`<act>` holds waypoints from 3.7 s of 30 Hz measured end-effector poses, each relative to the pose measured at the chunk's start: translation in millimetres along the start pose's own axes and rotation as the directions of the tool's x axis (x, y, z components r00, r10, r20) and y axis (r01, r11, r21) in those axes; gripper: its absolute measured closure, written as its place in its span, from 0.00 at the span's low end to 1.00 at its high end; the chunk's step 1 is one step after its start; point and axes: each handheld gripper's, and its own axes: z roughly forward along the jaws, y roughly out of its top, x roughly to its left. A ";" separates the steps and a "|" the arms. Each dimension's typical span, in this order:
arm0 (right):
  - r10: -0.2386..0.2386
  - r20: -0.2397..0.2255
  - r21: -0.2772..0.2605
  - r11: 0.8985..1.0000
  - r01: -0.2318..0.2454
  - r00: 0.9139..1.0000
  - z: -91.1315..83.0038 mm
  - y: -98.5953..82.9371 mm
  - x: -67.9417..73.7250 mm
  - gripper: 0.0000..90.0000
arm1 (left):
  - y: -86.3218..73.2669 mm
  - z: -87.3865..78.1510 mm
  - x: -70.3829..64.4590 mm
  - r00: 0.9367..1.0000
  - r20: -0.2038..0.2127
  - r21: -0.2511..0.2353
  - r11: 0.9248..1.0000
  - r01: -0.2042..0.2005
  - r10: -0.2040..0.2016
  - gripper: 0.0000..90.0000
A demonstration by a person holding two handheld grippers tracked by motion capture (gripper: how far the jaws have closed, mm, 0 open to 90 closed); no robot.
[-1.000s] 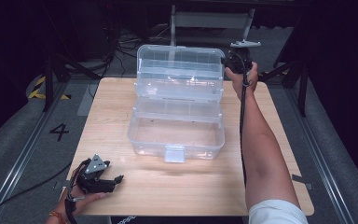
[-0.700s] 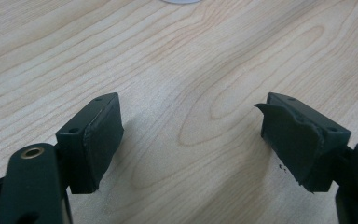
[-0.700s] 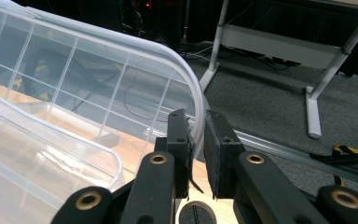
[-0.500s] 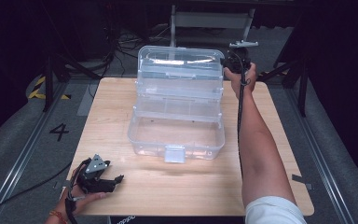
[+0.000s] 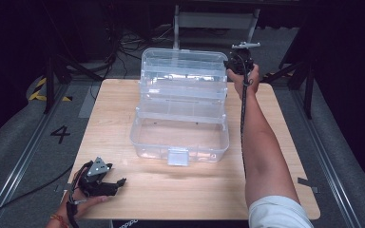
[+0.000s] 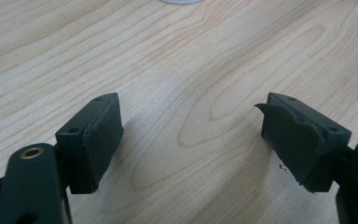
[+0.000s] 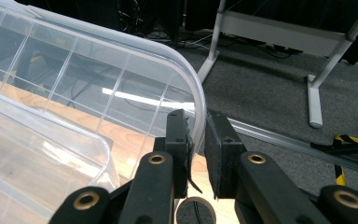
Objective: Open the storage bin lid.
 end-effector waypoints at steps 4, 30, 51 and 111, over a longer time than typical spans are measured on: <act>-0.005 -0.001 0.007 1.000 0.005 1.000 2.6 0.5 0.0 0.89 | 0.0 0.0 0.0 1.000 0.000 0.000 1.000 0.000 0.000 0.23; 0.001 -0.073 0.071 0.997 0.004 0.997 24.4 -5.7 -3.1 0.88 | 0.7 0.8 0.2 1.000 0.000 -0.002 1.000 0.000 0.000 0.23; -0.026 -0.035 0.095 0.995 0.029 0.999 10.2 -7.6 -2.6 0.80 | 0.8 0.9 -0.4 1.000 0.001 0.001 1.000 0.005 -0.005 0.23; -0.156 -0.037 0.060 0.986 0.158 0.987 -96.2 -53.4 8.9 0.45 | 0.3 1.6 -0.6 1.000 -0.003 -0.006 1.000 0.004 -0.004 0.23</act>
